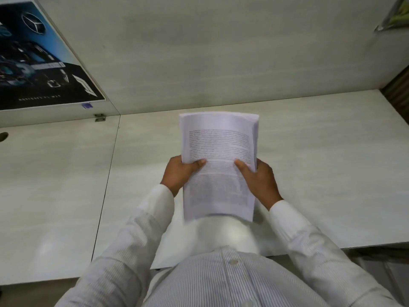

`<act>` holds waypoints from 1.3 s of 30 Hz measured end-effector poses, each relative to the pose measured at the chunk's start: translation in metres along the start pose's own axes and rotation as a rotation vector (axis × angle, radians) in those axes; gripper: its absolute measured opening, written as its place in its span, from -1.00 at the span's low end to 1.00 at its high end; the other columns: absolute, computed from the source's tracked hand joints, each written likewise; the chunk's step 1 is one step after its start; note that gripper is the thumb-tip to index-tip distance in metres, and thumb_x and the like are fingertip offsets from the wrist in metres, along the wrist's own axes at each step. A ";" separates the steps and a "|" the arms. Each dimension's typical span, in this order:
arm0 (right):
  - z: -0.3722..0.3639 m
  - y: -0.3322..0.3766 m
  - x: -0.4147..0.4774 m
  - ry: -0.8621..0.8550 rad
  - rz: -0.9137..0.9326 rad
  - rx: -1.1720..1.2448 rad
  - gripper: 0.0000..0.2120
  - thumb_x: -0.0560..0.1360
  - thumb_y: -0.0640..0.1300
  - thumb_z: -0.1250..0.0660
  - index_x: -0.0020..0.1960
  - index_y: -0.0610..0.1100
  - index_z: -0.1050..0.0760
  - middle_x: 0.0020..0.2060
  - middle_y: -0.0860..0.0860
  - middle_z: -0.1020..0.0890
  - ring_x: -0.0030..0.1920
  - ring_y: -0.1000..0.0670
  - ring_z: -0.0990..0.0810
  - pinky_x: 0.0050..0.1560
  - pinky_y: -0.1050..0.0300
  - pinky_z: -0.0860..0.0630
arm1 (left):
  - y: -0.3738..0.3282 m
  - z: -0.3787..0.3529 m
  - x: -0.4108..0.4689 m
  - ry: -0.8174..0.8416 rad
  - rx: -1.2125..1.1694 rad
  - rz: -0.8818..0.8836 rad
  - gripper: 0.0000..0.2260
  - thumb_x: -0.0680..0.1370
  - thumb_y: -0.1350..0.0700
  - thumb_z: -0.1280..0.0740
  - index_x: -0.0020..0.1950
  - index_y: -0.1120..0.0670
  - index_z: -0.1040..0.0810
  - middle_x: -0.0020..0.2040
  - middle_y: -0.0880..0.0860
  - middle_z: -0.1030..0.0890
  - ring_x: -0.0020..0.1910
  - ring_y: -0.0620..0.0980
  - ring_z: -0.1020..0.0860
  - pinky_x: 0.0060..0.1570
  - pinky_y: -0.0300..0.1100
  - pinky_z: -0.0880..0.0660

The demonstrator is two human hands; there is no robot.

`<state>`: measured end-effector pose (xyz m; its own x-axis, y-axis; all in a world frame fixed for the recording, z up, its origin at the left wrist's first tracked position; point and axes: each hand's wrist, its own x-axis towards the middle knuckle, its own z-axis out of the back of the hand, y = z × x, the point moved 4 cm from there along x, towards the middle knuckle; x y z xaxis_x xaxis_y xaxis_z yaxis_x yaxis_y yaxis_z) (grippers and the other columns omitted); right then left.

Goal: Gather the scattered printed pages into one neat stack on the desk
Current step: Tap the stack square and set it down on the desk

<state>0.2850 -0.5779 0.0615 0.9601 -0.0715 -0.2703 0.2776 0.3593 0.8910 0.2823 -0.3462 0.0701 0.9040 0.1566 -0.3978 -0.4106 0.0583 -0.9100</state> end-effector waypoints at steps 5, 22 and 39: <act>-0.077 -0.013 -0.005 0.144 -0.196 -0.047 -0.69 0.51 0.14 -0.40 0.01 -0.11 -0.64 -0.05 -0.05 -0.72 -0.04 -0.04 -0.69 0.04 0.10 -0.58 | 0.051 0.078 0.013 0.126 0.040 0.327 -0.59 0.37 0.04 -0.59 0.15 0.18 -0.65 -0.02 0.07 -0.73 -0.11 0.03 -0.71 -0.19 -0.17 -0.63; -0.472 0.070 -0.017 0.536 -0.234 -0.353 -0.87 0.51 -0.25 -0.18 -0.06 -0.24 -0.50 0.01 -0.14 -0.61 0.02 -0.15 -0.62 0.01 0.09 -0.56 | 0.133 0.452 0.033 -0.313 0.112 0.376 -0.63 0.49 0.12 -0.49 0.21 0.28 -0.58 0.14 0.18 -0.63 0.07 0.18 -0.62 0.09 -0.04 -0.55; -0.487 0.056 -0.100 0.462 -0.081 -0.532 -0.80 0.57 -0.16 -0.27 0.04 -0.28 -0.58 0.05 -0.15 -0.63 -0.01 -0.10 -0.61 -0.08 0.10 -0.55 | 0.168 0.484 -0.041 -0.412 0.478 0.421 -0.74 0.57 -0.02 -0.33 0.06 0.17 -0.57 -0.07 0.02 -0.55 -0.07 0.08 -0.51 -0.11 -0.17 -0.33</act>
<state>0.1885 -0.0976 -0.0398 0.7918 0.2422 -0.5607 0.1806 0.7841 0.5938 0.1188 0.1347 -0.0098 0.5804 0.6102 -0.5392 -0.8029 0.3182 -0.5041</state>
